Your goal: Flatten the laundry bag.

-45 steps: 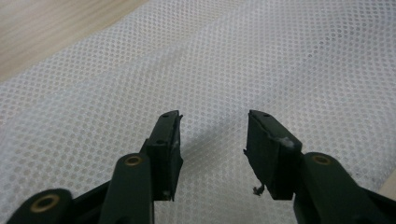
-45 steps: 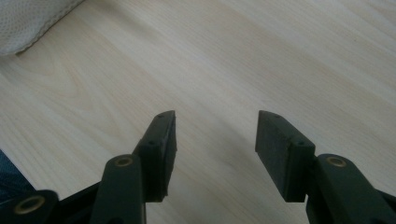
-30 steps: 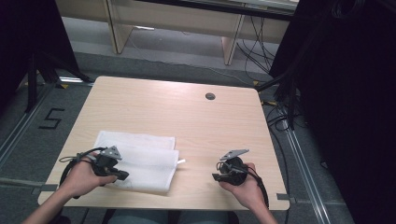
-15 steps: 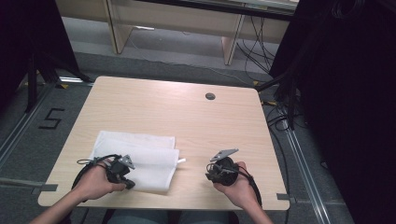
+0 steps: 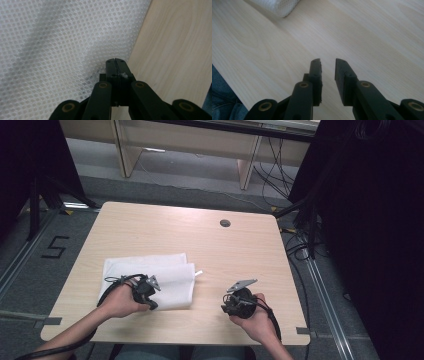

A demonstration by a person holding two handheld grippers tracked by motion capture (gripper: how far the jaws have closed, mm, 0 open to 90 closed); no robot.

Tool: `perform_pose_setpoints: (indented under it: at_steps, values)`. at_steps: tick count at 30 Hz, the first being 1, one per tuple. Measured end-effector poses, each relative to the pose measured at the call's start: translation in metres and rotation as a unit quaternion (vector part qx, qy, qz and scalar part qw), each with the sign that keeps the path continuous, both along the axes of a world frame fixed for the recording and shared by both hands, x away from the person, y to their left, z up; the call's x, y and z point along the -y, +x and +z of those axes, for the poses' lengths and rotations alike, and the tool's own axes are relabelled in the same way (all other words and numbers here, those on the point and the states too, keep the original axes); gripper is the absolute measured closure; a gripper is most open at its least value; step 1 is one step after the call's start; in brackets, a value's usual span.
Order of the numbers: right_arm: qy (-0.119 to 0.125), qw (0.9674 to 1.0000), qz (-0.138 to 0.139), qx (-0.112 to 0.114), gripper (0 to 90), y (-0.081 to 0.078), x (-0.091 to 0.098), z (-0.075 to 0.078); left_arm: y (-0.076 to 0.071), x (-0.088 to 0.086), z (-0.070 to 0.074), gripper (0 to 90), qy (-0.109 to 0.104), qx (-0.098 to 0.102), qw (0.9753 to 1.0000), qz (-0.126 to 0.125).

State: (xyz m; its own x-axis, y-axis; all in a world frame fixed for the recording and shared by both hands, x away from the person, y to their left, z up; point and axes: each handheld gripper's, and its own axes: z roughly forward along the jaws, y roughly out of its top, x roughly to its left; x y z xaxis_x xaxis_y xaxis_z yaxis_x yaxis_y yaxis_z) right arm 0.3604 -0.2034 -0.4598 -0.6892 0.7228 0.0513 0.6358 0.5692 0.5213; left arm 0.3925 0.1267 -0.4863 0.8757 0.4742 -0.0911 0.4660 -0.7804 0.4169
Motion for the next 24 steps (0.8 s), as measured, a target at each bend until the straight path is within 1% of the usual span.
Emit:
perform_pose_setpoints:
  at_steps: [1, 2, 3, 4, 5, 6, 7, 8, 9, 10, 11, 12, 13, 14, 15, 16, 17, 18, 19, 20, 21, 22, 23, 24]
  values:
    - [0.002, 1.0, 0.0, 0.003, 75.6, 0.002, 0.0, 0.001, -0.001, 0.0, 0.0, 89.2, -0.006, 0.004, 1.0, 0.003]
    - [0.002, 1.0, 0.0, 0.003, 75.6, 0.002, 0.0, 0.001, -0.001, 0.0, 0.0, 89.1, -0.006, 0.004, 1.0, 0.003]
    - [0.001, 1.0, -0.005, 0.004, 74.4, 0.004, -0.002, 0.002, -0.003, -0.002, -0.001, 88.5, -0.018, 0.002, 0.9997, 0.016]
    - [0.0, 1.0, -0.005, 0.003, 73.5, 0.006, -0.003, 0.003, -0.007, -0.004, 0.001, 88.2, -0.03, 0.007, 0.9993, 0.022]
    - [0.002, 1.0, -0.007, -0.001, 72.3, 0.008, -0.005, 0.004, -0.007, -0.004, 0.001, 87.9, -0.03, 0.007, 0.9993, 0.022]
    - [0.002, 1.0, -0.007, -0.001, 72.3, 0.008, -0.005, 0.004, -0.01, -0.007, 0.003, 87.9, -0.032, 0.008, 0.9991, 0.024]
    - [0.007, 1.0, -0.005, 0.003, 70.9, 0.012, -0.007, 0.006, -0.012, -0.01, 0.004, 87.6, -0.034, 0.007, 0.999, 0.028]
    - [0.018, 0.9998, -0.013, -0.005, 68.5, 0.019, -0.013, 0.01, -0.016, -0.015, 0.005, 87.1, -0.032, 0.006, 0.9991, 0.026]
    - [0.018, 0.9998, -0.013, -0.005, 68.5, 0.019, -0.013, 0.01, -0.016, -0.015, 0.005, 86.9, -0.032, 0.006, 0.9991, 0.026]
    - [0.022, 0.9996, -0.015, -0.001, 63.8, 0.03, -0.023, 0.016, -0.018, -0.021, 0.005, 86.8, -0.031, 0.006, 0.9989, 0.034]
    - [0.022, 0.9996, -0.015, -0.001, 63.8, 0.03, -0.023, 0.016, -0.018, -0.021, 0.005, 86.7, -0.031, 0.006, 0.9989, 0.034]
    - [0.022, 0.9997, -0.007, 0.012, 62.1, 0.036, -0.027, 0.016, -0.019, -0.025, 0.004, 86.7, -0.032, 0.002, 0.9986, 0.042]
    - [0.032, 0.9994, -0.011, -0.001, 57.8, 0.051, -0.042, 0.021, -0.017, -0.029, 0.004, 86.9, -0.033, 0.003, 0.9986, 0.042]
    - [0.032, 0.9994, -0.011, -0.001, 57.8, 0.051, -0.042, 0.021, -0.017, -0.029, 0.004, 86.9, -0.033, 0.003, 0.9986, 0.042]
    - [0.033, 0.9994, -0.011, -0.006, 53.1, 0.065, -0.055, 0.023, -0.017, -0.029, 0.003, 86.9, -0.03, 0.003, 0.9985, 0.046]
    - [0.033, 0.9994, -0.011, -0.006, 53.1, 0.065, -0.055, 0.023, -0.017, -0.029, 0.003, 86.9, -0.03, 0.003, 0.9985, 0.046]
    - [0.033, 0.9994, -0.009, -0.002, 48.2, 0.081, -0.067, 0.023, -0.017, -0.028, 0.001, 86.8, -0.032, -0.003, 0.9983, 0.05]
    - [0.033, 0.9994, -0.009, -0.002, 48.2, 0.081, -0.067, 0.023, -0.017, -0.028, 0.001, 86.8, -0.032, -0.003, 0.9983, 0.05]
    - [0.038, 0.9992, -0.007, -0.012, 45.2, 0.094, -0.078, 0.023, -0.017, -0.027, 0.0, 86.7, -0.031, -0.002, 0.9983, 0.05]
    - [0.038, 0.9992, -0.007, -0.012, 45.2, 0.094, -0.078, 0.023, -0.017, -0.026, 0.0, 86.7, -0.032, -0.003, 0.9983, 0.049]
    - [0.031, 0.9994, -0.014, -0.011, 42.8, 0.103, -0.087, 0.022, -0.015, -0.026, -0.001, 86.8, -0.029, -0.001, 0.9984, 0.048]
    - [0.031, 0.9994, -0.014, -0.011, 42.8, 0.103, -0.087, 0.022, -0.015, -0.026, -0.001, 86.8, -0.029, -0.001, 0.9984, 0.048]
    - [0.023, 0.9996, -0.013, -0.009, 41.9, 0.107, -0.089, 0.021, -0.015, -0.025, -0.002, 86.8, -0.025, -0.002, 0.9985, 0.048]
    - [0.022, 0.9995, -0.018, -0.009, 40.8, 0.113, -0.093, 0.018, -0.014, -0.025, -0.003, 86.8, -0.026, -0.003, 0.9984, 0.05]
